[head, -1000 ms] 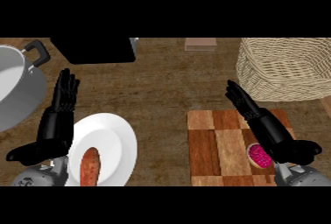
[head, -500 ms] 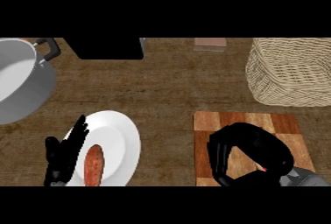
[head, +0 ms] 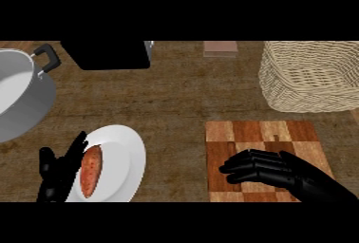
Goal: Pick the cupcake from the cutting board and place it in the basket
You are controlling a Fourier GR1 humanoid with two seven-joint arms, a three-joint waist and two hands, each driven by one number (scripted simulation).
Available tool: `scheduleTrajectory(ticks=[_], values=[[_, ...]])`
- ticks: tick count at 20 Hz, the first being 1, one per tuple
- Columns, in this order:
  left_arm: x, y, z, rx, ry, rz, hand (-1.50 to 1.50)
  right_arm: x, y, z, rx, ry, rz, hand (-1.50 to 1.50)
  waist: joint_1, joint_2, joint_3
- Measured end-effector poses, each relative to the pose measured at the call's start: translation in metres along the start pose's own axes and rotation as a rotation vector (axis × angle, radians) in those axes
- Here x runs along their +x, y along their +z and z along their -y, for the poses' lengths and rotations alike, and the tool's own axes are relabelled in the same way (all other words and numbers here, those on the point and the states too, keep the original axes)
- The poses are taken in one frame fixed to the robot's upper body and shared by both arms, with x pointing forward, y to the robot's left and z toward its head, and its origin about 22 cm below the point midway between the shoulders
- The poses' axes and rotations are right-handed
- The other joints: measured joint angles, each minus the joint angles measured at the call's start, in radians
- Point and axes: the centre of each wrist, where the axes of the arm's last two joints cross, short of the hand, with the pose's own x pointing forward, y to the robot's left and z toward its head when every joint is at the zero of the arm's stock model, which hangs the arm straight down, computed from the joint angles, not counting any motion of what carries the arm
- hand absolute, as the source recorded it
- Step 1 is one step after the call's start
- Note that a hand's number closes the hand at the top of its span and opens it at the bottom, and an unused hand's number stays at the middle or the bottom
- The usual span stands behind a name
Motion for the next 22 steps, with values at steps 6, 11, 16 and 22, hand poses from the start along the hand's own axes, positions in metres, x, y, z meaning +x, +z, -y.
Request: scheduleTrajectory(ticks=[6, 11, 16, 22], values=[[0.001, 0.001, -0.005, -0.007, -0.003, 0.001, 0.00, 0.045, 0.015, 0.075, -0.008, 0.412, -0.135, -1.50, 0.005, 0.002, -0.001], [0.004, 0.001, -0.003, -0.015, -0.008, -0.017, 0.00, 0.095, 0.025, 0.125, 0.082, 0.581, -0.218, -1.50, 0.007, 0.003, -0.001], [0.006, -0.001, -0.004, -0.015, -0.009, -0.022, 0.00, 0.129, 0.031, 0.162, 0.264, 0.653, -0.358, -1.50, 0.016, 0.007, -0.001], [0.007, -0.003, -0.004, -0.026, -0.014, -0.013, 0.00, 0.149, 0.036, 0.187, 0.391, 0.703, -0.467, -1.50, 0.027, 0.009, 0.000]])
